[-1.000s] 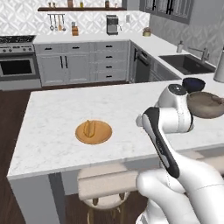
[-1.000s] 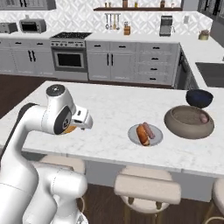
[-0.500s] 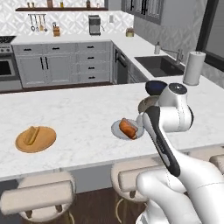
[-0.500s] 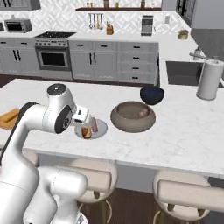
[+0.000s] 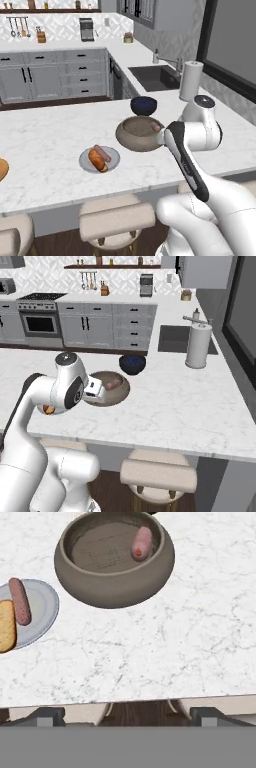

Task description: Place one bun and one sausage from the bowl on each plate.

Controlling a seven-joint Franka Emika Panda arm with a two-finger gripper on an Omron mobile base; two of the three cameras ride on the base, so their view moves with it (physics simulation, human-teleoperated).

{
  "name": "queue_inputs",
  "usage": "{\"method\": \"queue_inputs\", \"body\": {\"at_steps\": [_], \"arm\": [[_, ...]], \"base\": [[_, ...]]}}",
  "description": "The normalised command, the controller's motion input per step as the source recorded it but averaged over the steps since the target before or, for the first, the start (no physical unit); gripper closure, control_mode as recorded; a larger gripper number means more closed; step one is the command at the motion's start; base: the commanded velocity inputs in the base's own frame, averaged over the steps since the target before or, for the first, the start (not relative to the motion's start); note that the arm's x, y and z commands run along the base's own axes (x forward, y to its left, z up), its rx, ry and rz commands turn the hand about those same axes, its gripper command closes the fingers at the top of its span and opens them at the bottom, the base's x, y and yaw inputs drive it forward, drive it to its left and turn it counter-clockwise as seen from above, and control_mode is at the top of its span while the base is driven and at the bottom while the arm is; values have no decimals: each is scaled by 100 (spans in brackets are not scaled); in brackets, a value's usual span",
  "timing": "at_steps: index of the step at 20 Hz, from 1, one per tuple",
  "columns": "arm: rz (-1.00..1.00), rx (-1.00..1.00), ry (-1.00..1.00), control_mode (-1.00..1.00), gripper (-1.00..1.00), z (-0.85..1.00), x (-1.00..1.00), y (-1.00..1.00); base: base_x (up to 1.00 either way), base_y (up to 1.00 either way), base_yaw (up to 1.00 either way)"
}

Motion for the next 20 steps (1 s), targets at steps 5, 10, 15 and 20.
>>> {"method": "queue_inputs", "body": {"at_steps": [5,10,15,20], "arm": [[0,0,0,100,-100,0,0,0],[0,0,0,100,-100,0,0,0],[2,-7,8,-100,-100,43,75,14],[1,-8,3,-100,-100,58,99,1]], "base": [[66,-6,-21],[34,0,0],[9,0,1],[0,0,0]]}}
